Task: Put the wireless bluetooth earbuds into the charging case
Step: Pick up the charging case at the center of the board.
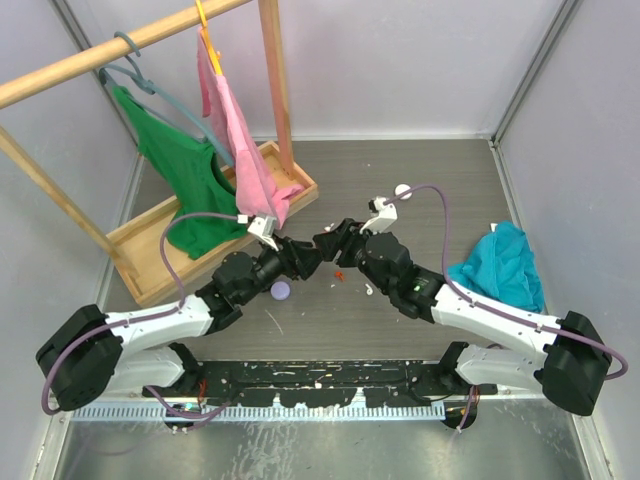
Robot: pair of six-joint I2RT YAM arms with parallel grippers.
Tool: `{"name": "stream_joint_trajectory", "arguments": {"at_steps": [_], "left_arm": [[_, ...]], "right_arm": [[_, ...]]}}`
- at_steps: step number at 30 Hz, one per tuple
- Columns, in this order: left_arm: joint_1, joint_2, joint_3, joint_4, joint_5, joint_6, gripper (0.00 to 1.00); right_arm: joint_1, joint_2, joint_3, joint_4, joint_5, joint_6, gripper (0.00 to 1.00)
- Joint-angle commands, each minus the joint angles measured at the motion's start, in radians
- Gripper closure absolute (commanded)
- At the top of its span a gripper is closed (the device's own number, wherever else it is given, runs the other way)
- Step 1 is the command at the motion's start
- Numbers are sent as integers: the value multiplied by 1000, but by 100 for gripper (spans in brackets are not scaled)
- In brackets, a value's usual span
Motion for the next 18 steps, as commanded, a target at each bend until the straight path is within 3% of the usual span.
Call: {"name": "stream_joint_trajectory", "arguments": {"at_steps": [1, 12, 18], "left_arm": [[-4, 13, 27, 150, -59, 28, 43], [-5, 67, 20, 243, -52, 1, 50], [-4, 76, 3, 276, -48, 7, 69]], "right_arm": [[15, -22, 2, 85, 45, 22, 55], [27, -9, -9, 110, 21, 38, 54], [27, -1, -16, 121, -2, 45, 51]]}}
